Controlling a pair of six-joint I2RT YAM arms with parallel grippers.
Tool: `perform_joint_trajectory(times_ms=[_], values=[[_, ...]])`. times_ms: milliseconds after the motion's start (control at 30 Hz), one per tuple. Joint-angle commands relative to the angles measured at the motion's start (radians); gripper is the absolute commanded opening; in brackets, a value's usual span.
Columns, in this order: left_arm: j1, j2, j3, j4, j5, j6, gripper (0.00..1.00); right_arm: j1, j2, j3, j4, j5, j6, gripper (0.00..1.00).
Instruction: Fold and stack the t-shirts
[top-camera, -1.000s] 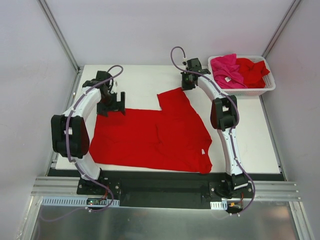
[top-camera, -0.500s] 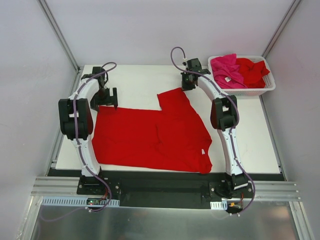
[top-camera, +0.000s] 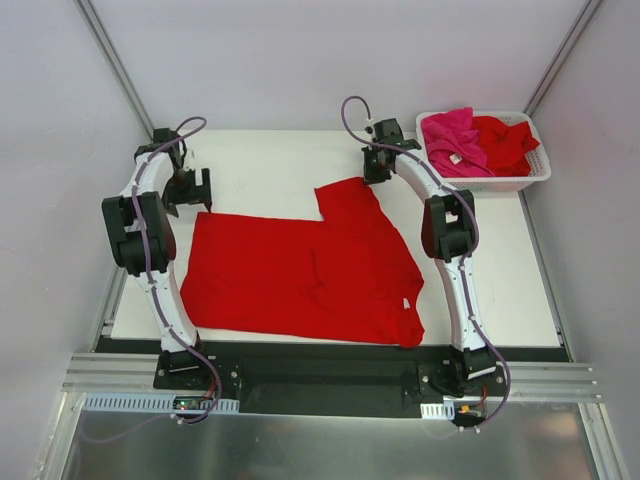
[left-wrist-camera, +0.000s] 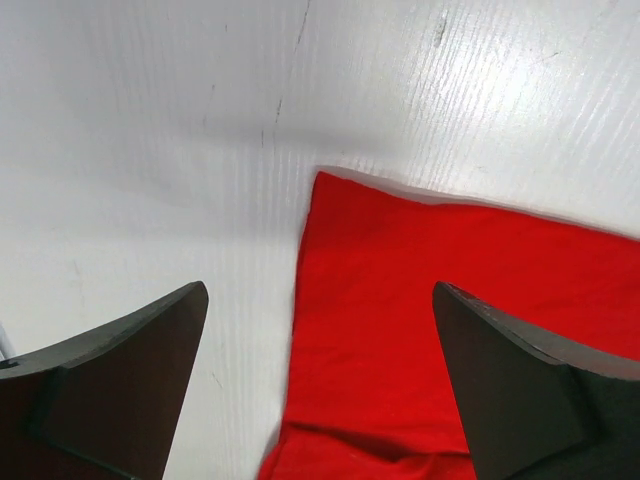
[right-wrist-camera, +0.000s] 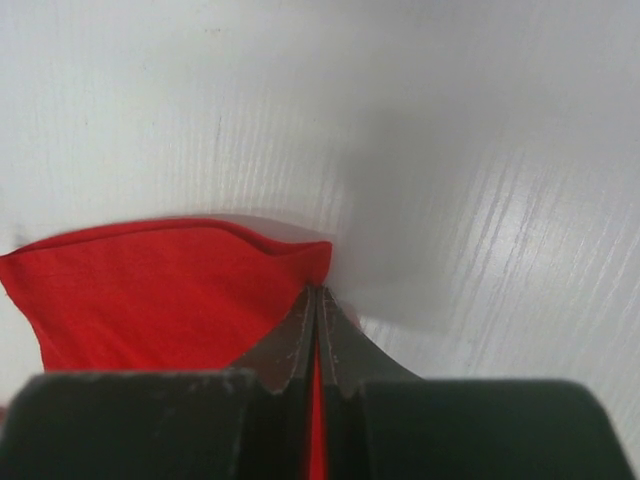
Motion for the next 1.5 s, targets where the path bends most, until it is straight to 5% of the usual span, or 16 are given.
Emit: perform_joint_trajectory(times_ms=[0, 467, 867, 1467], values=[[0.030, 0.022, 0.060, -0.011, 0.102, 0.092, 0.95, -0.004, -0.093, -0.005, -0.009, -0.017, -0.011, 0.01], [0.023, 0.104, 0.100, -0.011, 0.136, 0.119, 0.94, -0.005, -0.092, -0.009, -0.006, -0.024, -0.011, 0.02], [-0.002, 0.147, 0.160, -0.013, 0.017, 0.089, 0.79, -0.005, -0.095, -0.009, -0.006, -0.030, -0.012, 0.02], [-0.016, 0.180, 0.151, -0.013, 0.024, 0.072, 0.55, -0.004, -0.096, -0.008, -0.007, -0.031, -0.018, 0.01]])
